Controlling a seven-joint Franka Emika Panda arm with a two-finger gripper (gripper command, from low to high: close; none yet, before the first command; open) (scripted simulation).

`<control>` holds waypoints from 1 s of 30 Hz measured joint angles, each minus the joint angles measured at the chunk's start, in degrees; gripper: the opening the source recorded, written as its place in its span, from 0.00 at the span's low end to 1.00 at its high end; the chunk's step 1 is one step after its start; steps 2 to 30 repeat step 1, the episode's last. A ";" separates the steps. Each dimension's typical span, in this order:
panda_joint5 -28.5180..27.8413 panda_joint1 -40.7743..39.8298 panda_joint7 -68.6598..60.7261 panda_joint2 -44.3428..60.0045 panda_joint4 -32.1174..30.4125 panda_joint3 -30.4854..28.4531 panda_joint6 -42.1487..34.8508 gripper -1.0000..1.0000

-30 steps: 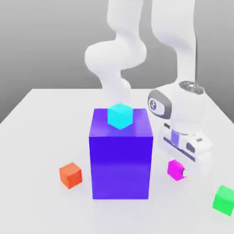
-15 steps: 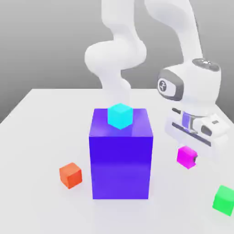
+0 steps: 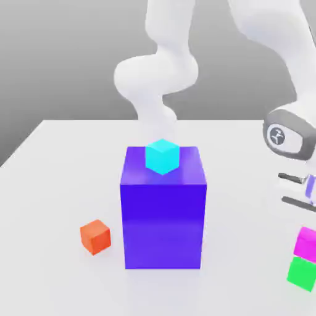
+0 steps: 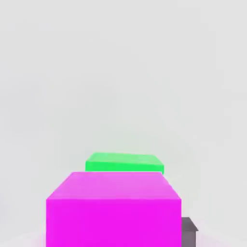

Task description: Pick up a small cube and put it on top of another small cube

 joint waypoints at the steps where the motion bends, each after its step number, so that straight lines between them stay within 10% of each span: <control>1: 0.00 0.00 0.00 0.00 0.00 0.00 0.00 1.00; 30: 0.00 0.00 0.00 0.00 0.00 0.00 0.00 1.00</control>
